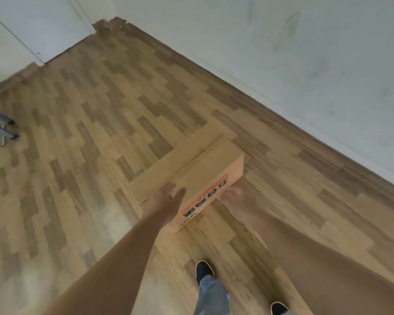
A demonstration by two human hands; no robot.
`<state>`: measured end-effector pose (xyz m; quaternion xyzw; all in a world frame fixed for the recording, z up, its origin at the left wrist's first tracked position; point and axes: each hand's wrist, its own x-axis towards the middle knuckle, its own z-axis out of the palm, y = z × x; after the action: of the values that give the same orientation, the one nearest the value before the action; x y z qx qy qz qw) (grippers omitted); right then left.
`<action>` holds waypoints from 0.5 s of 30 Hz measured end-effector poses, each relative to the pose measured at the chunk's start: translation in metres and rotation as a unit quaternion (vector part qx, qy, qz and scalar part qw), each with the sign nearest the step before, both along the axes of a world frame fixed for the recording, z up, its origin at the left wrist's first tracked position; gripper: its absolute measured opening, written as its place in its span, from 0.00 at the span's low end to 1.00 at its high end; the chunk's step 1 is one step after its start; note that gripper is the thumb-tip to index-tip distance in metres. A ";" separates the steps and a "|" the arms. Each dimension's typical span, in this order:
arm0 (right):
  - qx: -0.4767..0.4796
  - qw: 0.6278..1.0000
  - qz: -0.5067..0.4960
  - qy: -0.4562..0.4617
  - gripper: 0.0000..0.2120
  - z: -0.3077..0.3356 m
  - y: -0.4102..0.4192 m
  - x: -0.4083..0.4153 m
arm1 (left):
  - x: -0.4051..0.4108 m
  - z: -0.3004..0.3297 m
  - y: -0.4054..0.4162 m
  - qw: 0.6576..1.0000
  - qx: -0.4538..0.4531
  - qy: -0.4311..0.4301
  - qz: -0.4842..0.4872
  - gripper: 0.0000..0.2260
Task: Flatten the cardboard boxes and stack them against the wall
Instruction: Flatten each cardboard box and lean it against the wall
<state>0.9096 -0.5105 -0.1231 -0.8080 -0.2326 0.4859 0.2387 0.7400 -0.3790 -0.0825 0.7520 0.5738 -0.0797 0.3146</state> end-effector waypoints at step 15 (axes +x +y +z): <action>-0.035 0.951 -0.273 0.143 0.35 -0.316 0.172 0.032 | 0.113 -0.349 0.196 1.000 0.022 0.005 0.013 0.27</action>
<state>0.9413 -0.3390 -0.4391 -0.7703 0.0505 0.5207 0.3645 0.8533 -0.1830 -0.4318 0.7507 0.5865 -0.0666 0.2967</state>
